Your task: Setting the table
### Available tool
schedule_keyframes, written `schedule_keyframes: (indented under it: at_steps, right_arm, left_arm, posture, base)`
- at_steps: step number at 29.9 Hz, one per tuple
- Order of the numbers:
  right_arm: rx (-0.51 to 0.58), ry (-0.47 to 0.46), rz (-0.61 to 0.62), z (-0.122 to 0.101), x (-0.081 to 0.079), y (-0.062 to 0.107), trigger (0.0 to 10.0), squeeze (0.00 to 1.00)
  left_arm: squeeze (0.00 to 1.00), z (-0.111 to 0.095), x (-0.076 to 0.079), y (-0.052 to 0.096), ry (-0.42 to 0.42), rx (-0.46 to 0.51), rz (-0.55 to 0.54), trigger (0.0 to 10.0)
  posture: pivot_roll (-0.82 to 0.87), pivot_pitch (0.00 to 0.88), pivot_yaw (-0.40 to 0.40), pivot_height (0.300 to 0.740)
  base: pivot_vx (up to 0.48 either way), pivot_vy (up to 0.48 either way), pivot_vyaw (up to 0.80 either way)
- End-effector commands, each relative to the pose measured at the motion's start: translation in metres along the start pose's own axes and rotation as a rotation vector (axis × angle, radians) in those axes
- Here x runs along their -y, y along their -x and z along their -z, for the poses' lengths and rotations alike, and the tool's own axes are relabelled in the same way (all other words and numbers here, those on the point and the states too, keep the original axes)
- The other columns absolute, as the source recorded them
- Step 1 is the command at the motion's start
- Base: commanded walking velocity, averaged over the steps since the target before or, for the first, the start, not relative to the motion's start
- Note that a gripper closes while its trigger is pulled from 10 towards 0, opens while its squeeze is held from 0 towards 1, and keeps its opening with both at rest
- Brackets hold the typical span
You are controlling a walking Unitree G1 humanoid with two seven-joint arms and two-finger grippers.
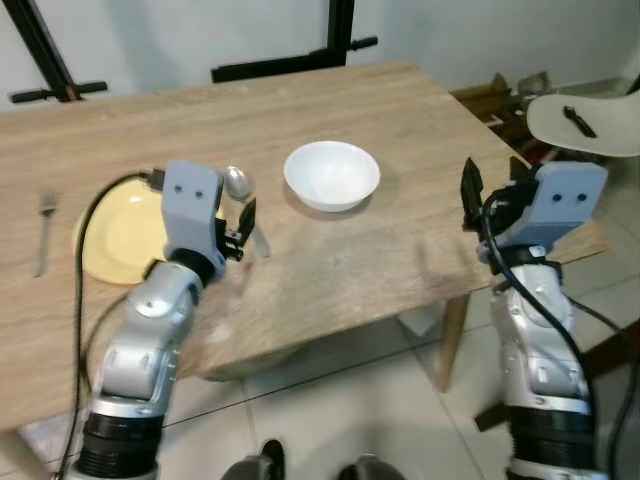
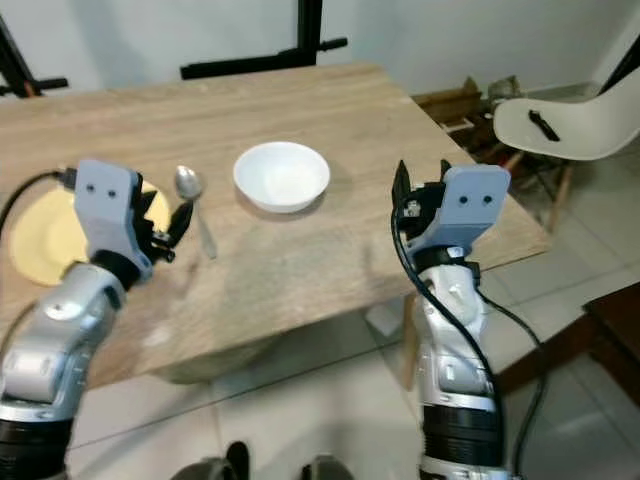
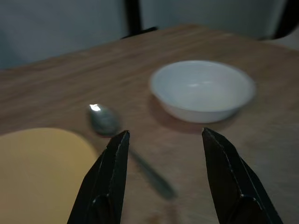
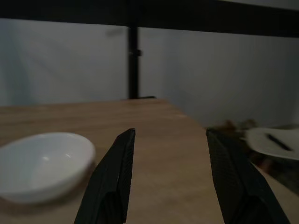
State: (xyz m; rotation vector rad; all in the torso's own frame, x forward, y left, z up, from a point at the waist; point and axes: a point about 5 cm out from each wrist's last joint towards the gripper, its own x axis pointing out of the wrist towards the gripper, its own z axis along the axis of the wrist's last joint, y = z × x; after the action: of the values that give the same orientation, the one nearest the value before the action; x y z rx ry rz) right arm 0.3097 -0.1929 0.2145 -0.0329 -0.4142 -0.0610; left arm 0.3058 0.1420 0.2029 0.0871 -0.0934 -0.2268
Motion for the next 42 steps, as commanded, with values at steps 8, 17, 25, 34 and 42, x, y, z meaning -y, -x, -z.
schedule_keyframes:
  at_steps: [8, 17, 25, 34, 42]
  right_arm:
    - [-0.025, -0.003, 0.015, 0.0047, 0.0031, 0.0037, 10.0, 0.00]
    - [-0.029, 0.002, 0.015, 0.0053, 0.0035, 0.0035, 10.0, 0.00]
    - [-0.032, 0.002, 0.017, 0.0059, 0.0030, 0.0038, 10.0, 0.00]
    - [-0.035, 0.003, 0.018, 0.0069, 0.0036, 0.0041, 10.0, 0.00]
    - [-0.036, 0.001, 0.016, 0.0078, 0.0020, 0.0042, 10.0, 0.00]
  left_arm:
    - [0.00, 0.0024, -0.0008, 0.0006, -0.010, -0.009, -0.003, 10.0]
    - [0.00, 0.0029, -0.0005, 0.0005, -0.007, -0.011, -0.004, 10.0]
    - [0.00, 0.0034, -0.0010, 0.0001, -0.010, -0.013, -0.003, 10.0]
    - [0.00, 0.0038, -0.0004, -0.0001, -0.012, -0.014, -0.001, 10.0]
    - [0.00, 0.0044, -0.0012, 0.0001, -0.014, -0.015, 0.000, 10.0]
  posture:
    - [-0.09, 0.029, 0.033, 0.740]
    - [-0.09, 0.030, 0.031, 0.740]
    - [-0.09, 0.032, 0.034, 0.740]
    - [-0.08, 0.032, 0.034, 0.740]
    - [-0.08, 0.027, 0.037, 0.740]
  base:
    - [-0.372, 0.000, 0.00]
    - [-0.372, 0.000, 0.00]
    - [-0.372, 0.000, 0.00]
    - [-0.372, 0.000, 0.00]
    - [-0.372, 0.000, 0.00]
